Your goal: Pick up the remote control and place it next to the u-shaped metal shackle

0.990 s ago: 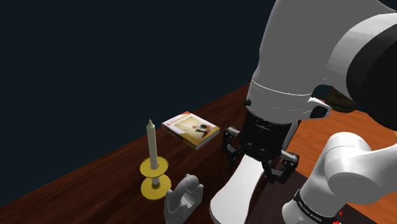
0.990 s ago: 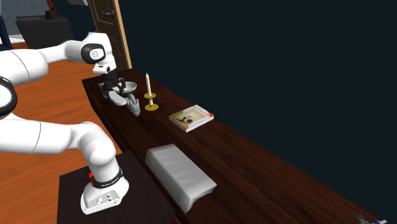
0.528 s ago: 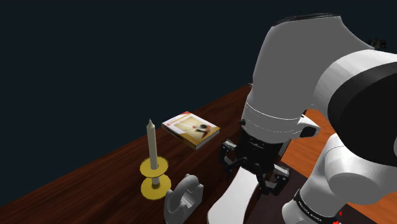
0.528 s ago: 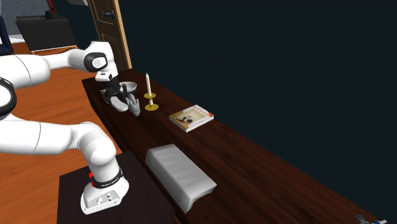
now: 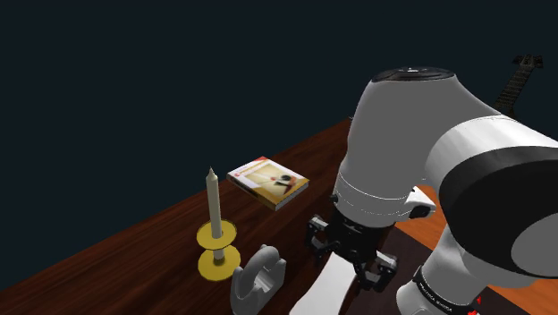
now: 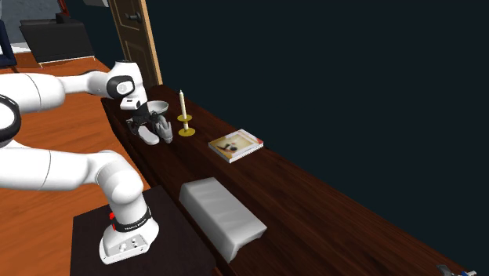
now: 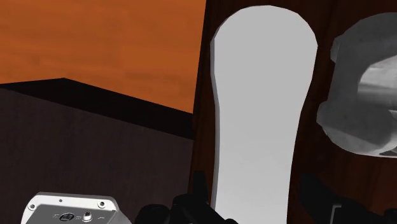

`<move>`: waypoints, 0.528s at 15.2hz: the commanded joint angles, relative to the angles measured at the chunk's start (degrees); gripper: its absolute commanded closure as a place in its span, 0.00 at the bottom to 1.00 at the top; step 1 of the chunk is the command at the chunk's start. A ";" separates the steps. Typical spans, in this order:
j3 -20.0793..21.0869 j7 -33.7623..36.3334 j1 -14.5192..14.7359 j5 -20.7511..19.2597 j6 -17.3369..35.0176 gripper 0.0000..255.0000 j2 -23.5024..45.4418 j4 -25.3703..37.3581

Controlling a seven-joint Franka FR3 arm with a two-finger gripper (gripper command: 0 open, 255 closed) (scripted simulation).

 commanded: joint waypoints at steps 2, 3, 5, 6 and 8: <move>1.35 -0.36 0.00 1.04 2.47 1.00 0.67 -1.72; 1.83 -0.44 0.04 1.42 3.27 1.00 0.89 -2.29; 2.82 -0.60 0.11 2.21 4.89 1.00 1.38 -3.38; 3.33 -0.68 0.13 2.61 5.72 1.00 1.65 -3.91; 4.39 -0.84 0.14 3.42 7.41 1.00 2.28 -4.93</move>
